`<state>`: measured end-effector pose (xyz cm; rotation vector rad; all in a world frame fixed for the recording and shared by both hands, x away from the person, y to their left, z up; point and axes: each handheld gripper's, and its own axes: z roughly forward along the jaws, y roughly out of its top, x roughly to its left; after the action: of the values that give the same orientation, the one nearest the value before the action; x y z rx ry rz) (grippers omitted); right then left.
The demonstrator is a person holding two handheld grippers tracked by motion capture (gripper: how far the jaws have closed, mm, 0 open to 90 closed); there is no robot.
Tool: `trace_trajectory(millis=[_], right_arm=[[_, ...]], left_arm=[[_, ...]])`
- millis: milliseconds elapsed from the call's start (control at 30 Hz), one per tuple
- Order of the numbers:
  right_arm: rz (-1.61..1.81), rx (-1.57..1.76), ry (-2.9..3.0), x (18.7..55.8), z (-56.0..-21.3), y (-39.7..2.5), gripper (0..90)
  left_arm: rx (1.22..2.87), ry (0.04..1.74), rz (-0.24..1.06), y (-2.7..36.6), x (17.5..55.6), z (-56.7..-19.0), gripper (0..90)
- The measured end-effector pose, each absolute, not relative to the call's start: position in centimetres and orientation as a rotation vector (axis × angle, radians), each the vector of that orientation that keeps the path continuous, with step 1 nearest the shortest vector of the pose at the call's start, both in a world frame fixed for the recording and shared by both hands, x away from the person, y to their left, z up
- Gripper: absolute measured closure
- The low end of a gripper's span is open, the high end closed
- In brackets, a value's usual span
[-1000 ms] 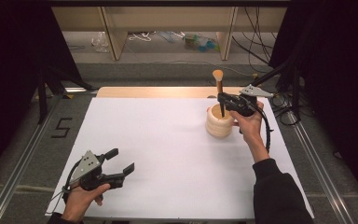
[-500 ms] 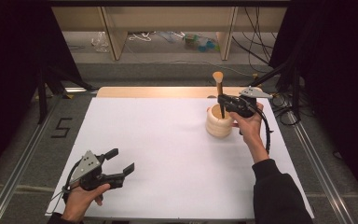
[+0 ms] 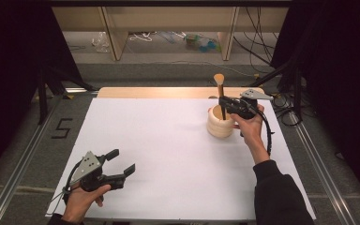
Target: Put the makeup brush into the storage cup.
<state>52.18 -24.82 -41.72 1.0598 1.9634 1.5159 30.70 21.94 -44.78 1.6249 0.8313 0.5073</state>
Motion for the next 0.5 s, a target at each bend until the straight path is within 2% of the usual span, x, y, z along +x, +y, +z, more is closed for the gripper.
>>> trace_trajectory(millis=[500], right_arm=[[1.516, 1.103, 1.96, 52.25, -42.7, -25.03, 74.4]], left_arm=[[1.62, 0.824, 0.504, 21.91, 30.76, -44.83, 16.5]])
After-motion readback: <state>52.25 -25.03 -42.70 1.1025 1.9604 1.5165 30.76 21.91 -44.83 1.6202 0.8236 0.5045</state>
